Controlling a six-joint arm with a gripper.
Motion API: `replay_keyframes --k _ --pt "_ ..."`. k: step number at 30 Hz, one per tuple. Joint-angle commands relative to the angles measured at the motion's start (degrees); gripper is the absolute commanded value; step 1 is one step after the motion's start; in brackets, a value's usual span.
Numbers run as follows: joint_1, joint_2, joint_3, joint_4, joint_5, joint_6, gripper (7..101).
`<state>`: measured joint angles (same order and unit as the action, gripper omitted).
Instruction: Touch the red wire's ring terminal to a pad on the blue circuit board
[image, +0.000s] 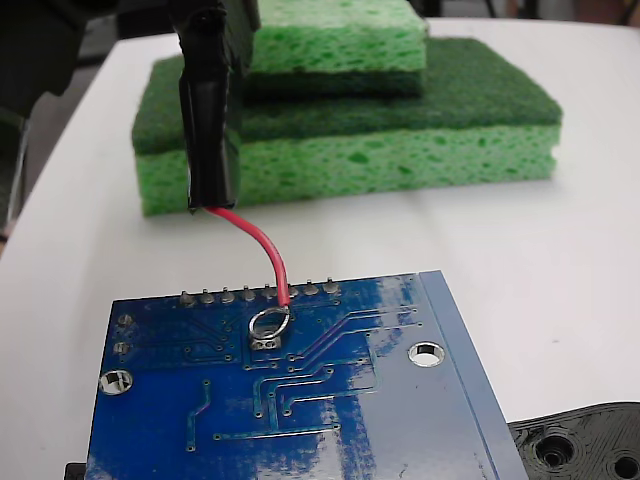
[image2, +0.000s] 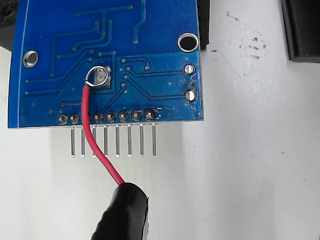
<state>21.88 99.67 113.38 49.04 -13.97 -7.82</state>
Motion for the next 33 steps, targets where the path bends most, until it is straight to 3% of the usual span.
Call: replay_keyframes --k 1,17,27,33 --pt "0.0 0.1 -0.3 -0.1 0.2 0.0 100.3" --pt "0.0 1.7 0.6 -0.4 -0.3 -0.2 100.3" --pt "-0.2 21.4 14.8 -9.0 -2.2 2.4 100.3" --pt "-1.7 38.0 27.3 -9.9 -2.0 6.2 100.3"
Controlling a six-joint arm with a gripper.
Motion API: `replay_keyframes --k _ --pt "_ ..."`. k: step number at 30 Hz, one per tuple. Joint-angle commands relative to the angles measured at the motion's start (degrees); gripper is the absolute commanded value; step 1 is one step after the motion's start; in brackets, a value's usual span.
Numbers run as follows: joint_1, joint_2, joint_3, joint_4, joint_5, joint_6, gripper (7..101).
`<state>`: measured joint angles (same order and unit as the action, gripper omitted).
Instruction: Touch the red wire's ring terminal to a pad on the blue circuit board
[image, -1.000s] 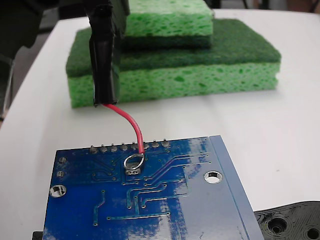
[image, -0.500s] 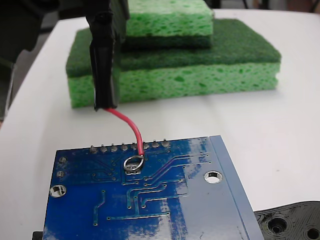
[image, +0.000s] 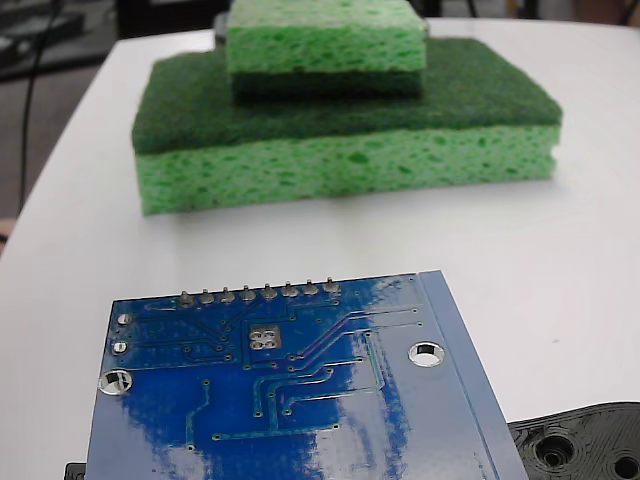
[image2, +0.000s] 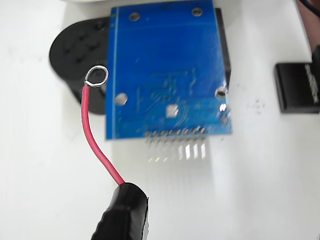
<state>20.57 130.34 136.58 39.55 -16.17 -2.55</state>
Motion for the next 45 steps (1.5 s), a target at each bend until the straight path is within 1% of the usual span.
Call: replay_keyframes --k 1,4,9,13,17,18,19,22,26,31,34,45 --pt "-0.8 10.5 6.4 -0.6 0.4 1.6 100.3" --pt "-2.9 18.2 11.3 -0.3 2.3 3.3 100.3" --pt "-6.0 24.3 17.1 -0.6 3.4 4.7 100.3" --pt "-7.4 31.9 22.9 1.4 2.8 5.5 100.3" --pt "-7.8 44.6 30.0 5.1 2.0 5.8 100.3" --pt "-8.3 44.5 30.0 5.5 2.2 5.4 100.3" --pt "-9.4 43.8 30.1 4.7 3.0 5.5 100.3" --pt "-13.0 44.6 31.6 4.0 6.2 5.2 100.3" --pt "-16.3 44.6 31.8 4.0 9.4 4.3 100.3" --pt "-16.3 44.6 32.7 5.3 10.5 3.6 100.3" --pt "-16.3 44.6 34.9 5.0 11.0 3.6 100.3" --pt "-17.1 44.6 35.0 4.9 12.0 3.7 100.3"
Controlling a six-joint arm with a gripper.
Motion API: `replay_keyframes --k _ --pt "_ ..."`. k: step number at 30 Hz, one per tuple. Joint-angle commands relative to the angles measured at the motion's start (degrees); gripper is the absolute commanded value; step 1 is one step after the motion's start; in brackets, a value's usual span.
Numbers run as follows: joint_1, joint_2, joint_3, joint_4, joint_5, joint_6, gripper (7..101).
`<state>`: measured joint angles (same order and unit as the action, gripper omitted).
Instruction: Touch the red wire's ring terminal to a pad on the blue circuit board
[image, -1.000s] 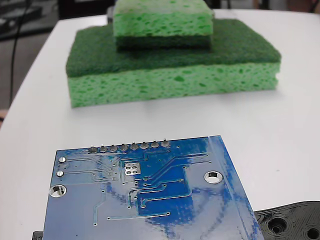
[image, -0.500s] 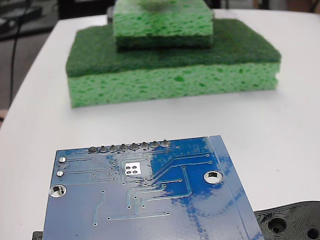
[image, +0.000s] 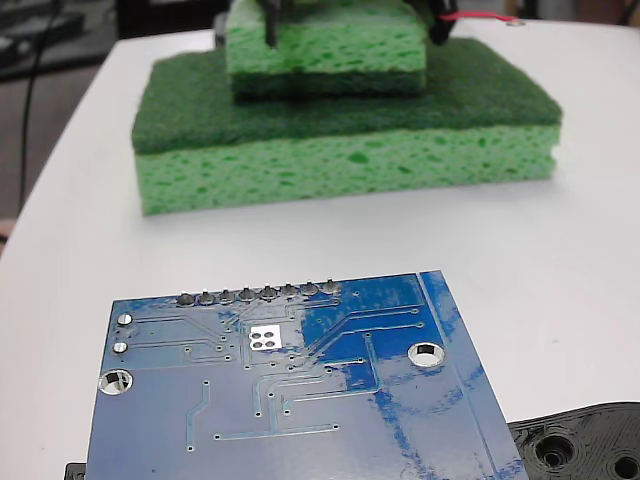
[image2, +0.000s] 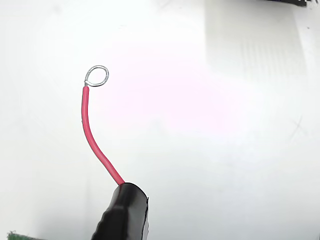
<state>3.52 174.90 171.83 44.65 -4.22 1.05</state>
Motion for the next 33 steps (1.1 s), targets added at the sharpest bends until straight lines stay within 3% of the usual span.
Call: replay_keyframes --k 1,33 --pt "0.0 0.1 -0.3 -0.2 0.2 0.1 100.3" --pt "0.1 0.1 -0.3 -0.3 0.9 0.6 100.3"
